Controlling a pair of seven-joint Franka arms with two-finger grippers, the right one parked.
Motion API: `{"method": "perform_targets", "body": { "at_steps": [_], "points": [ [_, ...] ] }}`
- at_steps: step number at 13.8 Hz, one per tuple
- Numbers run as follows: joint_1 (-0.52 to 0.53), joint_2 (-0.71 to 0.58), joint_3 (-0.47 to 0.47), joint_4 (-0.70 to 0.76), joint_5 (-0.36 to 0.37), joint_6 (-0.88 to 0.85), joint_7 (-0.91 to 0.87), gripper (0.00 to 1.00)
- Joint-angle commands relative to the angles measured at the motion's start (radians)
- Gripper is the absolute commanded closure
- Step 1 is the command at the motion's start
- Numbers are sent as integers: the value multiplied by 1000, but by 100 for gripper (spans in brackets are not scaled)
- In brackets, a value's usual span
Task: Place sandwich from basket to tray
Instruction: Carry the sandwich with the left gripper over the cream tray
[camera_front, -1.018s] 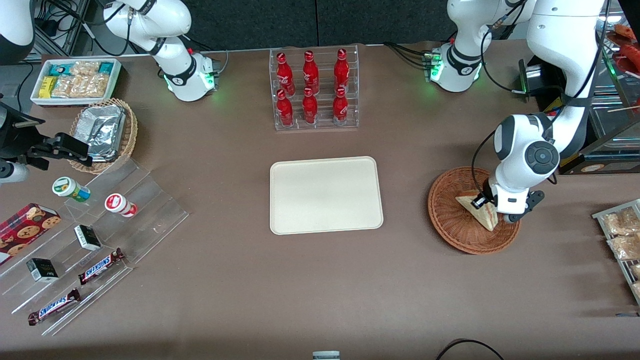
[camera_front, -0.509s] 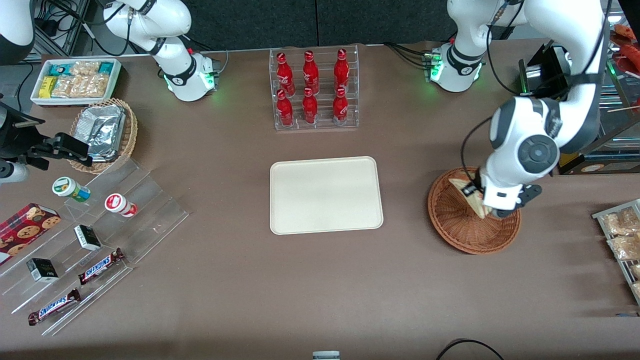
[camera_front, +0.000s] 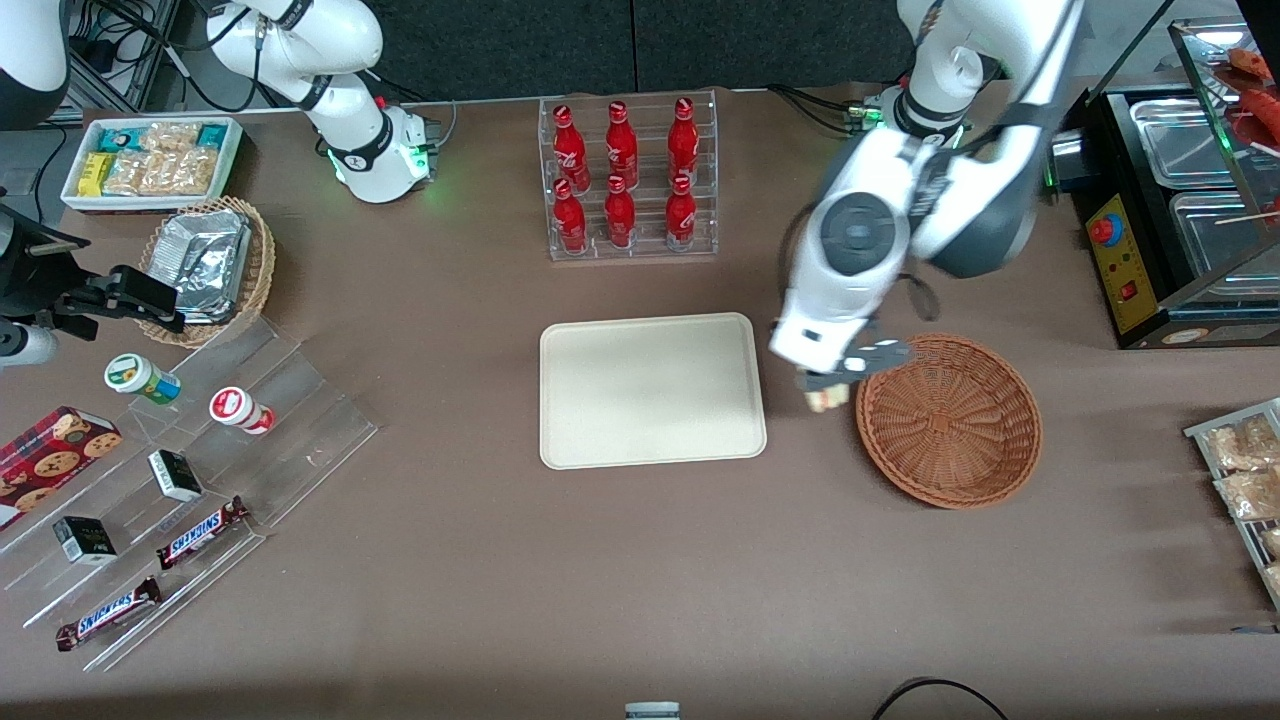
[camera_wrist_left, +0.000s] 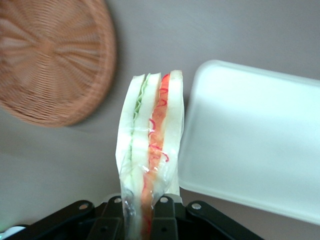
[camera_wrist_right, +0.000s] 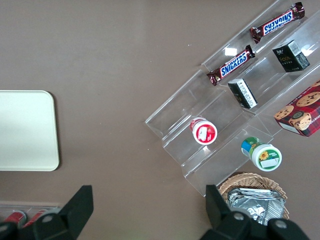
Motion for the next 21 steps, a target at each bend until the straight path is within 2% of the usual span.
{"method": "perform_targets", "body": {
  "at_steps": [1, 3, 7, 13, 16, 17, 18, 19, 20, 21],
  "points": [
    [-96, 185, 17, 176, -42, -20, -33, 100],
    [-163, 284, 17, 238, -42, 52, -34, 100],
    [-246, 368, 18, 241, -36, 225, -61, 100],
    [-268, 434, 18, 241, -32, 319, -63, 100],
    [-268, 463, 18, 252, -32, 345, -63, 92],
    [-268, 467, 18, 255, -32, 345, -64, 79],
    [-268, 467, 18, 255, -32, 345, -72, 54],
    [-269, 467, 18, 255, -32, 345, -72, 16],
    [-269, 467, 18, 255, -32, 344, -73, 0],
    [-268, 462, 18, 255, -32, 341, -73, 0]
  ]
}}
